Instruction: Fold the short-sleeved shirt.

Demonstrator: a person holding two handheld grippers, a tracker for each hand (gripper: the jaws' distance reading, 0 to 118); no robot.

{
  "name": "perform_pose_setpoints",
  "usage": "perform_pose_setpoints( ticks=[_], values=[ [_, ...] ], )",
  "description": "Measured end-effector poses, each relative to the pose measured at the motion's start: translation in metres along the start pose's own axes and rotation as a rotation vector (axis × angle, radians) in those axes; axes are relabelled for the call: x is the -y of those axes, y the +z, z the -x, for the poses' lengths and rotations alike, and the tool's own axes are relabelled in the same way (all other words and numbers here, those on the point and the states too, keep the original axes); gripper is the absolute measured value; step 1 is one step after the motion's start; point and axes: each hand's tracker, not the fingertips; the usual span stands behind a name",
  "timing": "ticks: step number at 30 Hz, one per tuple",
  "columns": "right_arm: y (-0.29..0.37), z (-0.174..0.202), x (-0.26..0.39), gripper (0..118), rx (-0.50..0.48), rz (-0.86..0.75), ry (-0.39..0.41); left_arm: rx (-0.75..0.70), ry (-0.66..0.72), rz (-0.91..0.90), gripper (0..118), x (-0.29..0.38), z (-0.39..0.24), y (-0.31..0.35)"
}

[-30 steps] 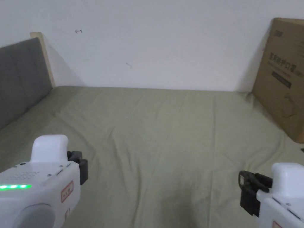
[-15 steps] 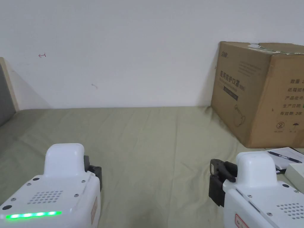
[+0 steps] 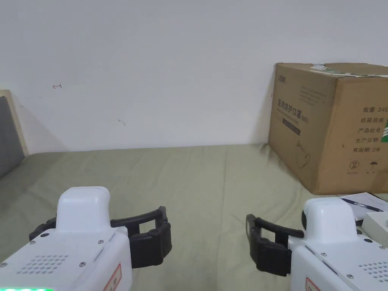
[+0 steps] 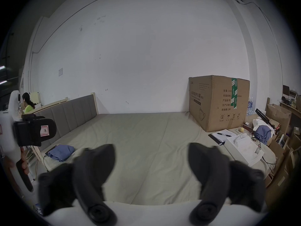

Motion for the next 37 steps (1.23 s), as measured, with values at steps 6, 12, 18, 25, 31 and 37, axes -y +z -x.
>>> perform_pose_setpoints(
  ticks=[6,12,18,25,31,37],
  values=[
    [0.01,0.002,-0.005,118,0.015,-0.036,0.01,-0.137,-0.099,-0.043,117,0.001,-0.017,0.007],
    [0.015,-0.01,-0.012,118,0.014,-0.053,-0.038,-0.093,-0.021,-0.036,117,-0.002,-0.015,0.014],
    [0.013,-0.016,-0.014,118,0.037,-0.059,-0.061,-0.108,0.006,-0.002,117,-0.014,-0.013,0.019],
    [0.009,-0.016,-0.012,118,0.041,-0.041,-0.056,-0.149,-0.066,-0.045,117,-0.019,-0.02,0.023],
    [0.008,-0.017,-0.012,118,0.039,-0.039,-0.052,-0.142,-0.06,-0.026,117,-0.016,-0.02,0.018],
    [0.007,-0.021,-0.011,118,0.036,-0.034,-0.075,-0.139,-0.045,-0.009,117,-0.013,-0.017,0.017]
  ],
)
